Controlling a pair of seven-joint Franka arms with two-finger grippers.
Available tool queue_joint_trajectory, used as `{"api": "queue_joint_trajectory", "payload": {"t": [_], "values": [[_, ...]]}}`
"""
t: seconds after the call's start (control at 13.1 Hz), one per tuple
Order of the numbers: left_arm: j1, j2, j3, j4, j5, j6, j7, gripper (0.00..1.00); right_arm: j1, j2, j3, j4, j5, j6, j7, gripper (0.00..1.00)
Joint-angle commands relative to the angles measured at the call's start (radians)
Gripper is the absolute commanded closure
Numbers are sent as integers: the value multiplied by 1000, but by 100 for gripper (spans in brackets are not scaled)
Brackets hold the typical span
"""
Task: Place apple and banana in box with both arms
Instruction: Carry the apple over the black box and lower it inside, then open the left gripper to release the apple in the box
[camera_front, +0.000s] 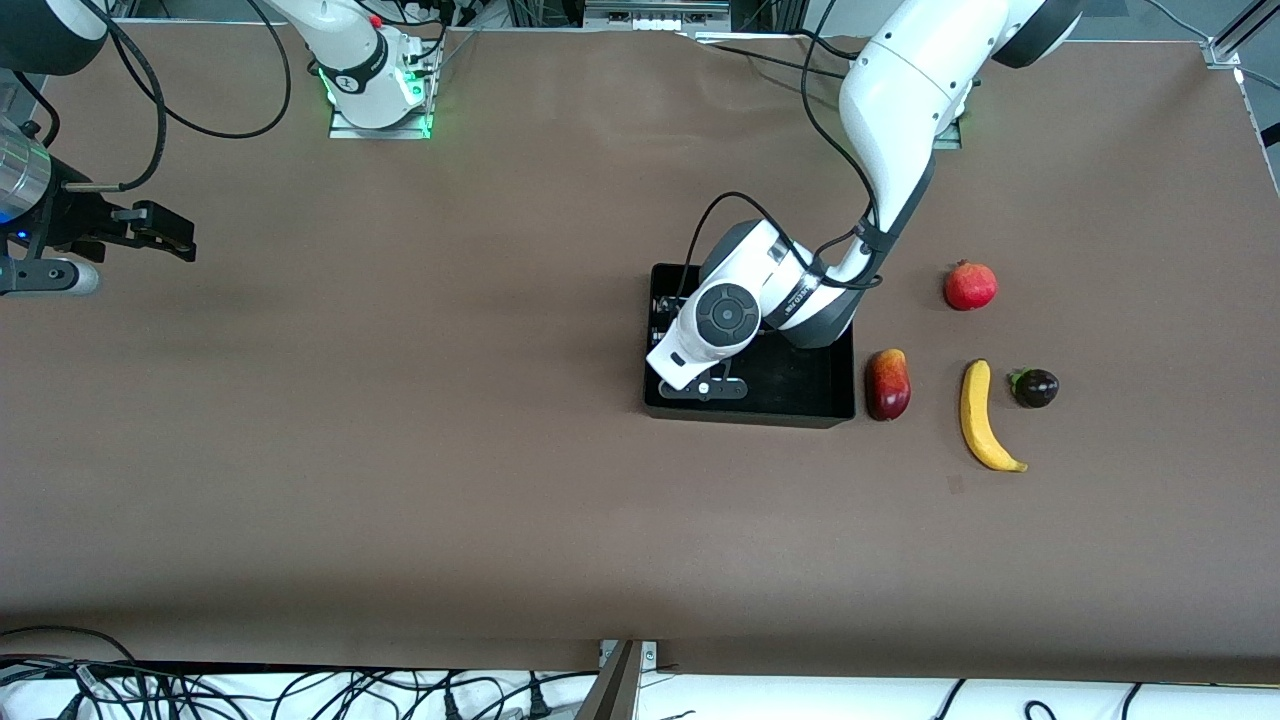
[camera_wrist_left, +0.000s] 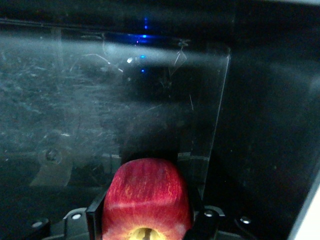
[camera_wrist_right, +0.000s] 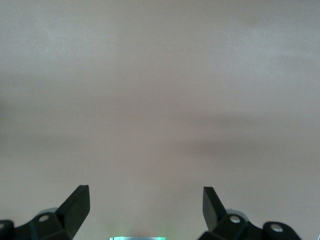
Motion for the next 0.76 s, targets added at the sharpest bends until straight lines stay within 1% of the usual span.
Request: {"api": "queue_joint_trajectory", "payload": {"t": [0.0,0.08,0.15,0.38,0.61,0.69], "values": [[-14,19,8,37,-1,-2,-12,35,-8,5,8,22,6,-7,-3,0],[-14,18,8,37,-1,0,-18,20,-8,5,8,22,6,-3,-3,0],[-14,18,8,35,-1,0,-18,0,-8,5,8,22,8,7,-3,0],[6,-8,7,34,1,-12,-8,0,-8,5,8,20,10,7,-5,0],[84,-86,1,41,2,-116,12,0,-8,5,7,19,20,7,-6,0],[113,-117,0,41,2,-152,85,0,-8,5,5,20,20,10,-6,0]]}}
